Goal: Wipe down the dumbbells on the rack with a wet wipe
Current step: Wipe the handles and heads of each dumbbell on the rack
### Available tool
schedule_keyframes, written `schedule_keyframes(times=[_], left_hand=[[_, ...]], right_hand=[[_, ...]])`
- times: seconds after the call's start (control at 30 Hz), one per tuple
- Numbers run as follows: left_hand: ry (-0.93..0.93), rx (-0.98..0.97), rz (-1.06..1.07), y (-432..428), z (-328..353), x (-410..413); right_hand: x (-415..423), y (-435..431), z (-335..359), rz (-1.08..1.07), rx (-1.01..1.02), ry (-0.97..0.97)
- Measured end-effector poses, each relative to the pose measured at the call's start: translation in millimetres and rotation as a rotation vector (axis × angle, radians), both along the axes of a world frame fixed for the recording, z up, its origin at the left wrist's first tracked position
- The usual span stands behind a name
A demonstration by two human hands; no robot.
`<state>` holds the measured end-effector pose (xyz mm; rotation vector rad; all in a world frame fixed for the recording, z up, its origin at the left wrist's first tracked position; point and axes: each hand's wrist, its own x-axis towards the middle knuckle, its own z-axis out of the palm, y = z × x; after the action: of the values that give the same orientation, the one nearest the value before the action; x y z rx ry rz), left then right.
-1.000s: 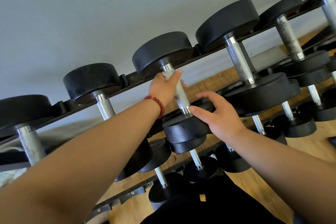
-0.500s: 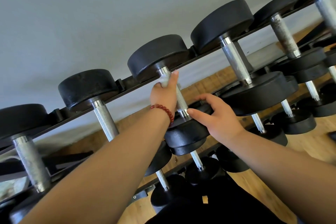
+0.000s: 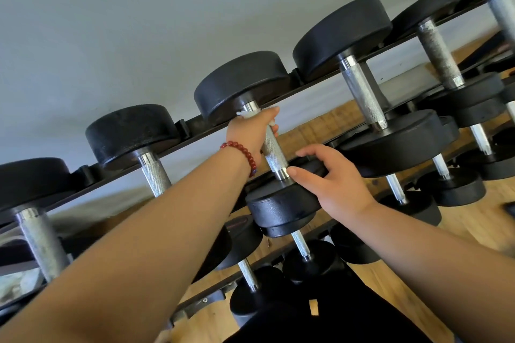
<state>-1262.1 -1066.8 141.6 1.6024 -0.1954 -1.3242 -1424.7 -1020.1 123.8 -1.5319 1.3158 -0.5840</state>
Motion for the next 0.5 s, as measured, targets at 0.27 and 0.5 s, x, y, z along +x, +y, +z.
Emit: schedule_keyframes(times=[0.27,0.5], left_hand=[[0.015,0.002,-0.008,6,-9,-4],[-0.084,0.039,0.058,-7,5,0]], right_hand=[[1,1,2,-0.001,-0.022,0.004],[0,-1,0,-0.004,-0.021,0.005]])
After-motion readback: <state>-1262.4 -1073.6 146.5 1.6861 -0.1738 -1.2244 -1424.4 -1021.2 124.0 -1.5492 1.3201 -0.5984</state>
